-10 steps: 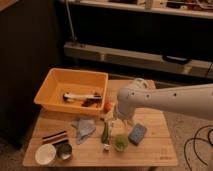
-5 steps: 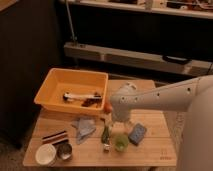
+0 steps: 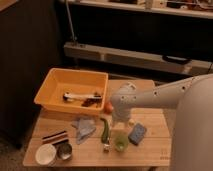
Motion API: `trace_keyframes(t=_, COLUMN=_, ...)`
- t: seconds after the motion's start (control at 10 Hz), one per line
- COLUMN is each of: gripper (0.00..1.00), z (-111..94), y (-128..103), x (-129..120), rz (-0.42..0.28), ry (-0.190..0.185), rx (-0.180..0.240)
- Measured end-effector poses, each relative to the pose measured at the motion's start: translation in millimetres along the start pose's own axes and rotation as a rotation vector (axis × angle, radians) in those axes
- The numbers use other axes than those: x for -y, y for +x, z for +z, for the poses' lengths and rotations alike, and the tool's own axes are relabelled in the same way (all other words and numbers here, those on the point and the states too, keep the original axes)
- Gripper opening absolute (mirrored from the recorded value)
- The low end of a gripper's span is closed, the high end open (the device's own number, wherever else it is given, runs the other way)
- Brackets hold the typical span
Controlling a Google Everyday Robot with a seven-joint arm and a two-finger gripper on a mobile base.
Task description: Place fork in plastic cup
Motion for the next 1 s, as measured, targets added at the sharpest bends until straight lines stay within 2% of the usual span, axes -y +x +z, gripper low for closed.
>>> trace_keyframes(t=0.3, gripper=0.53, z=6, y=3, x=3, rz=0.002, ry=-0.004, rx=-0.015)
trace_keyframes(t=1.0, gripper=0.53, z=31, y=30, x=-3, rz=-0.033, ry=-0.007, rx=-0.064)
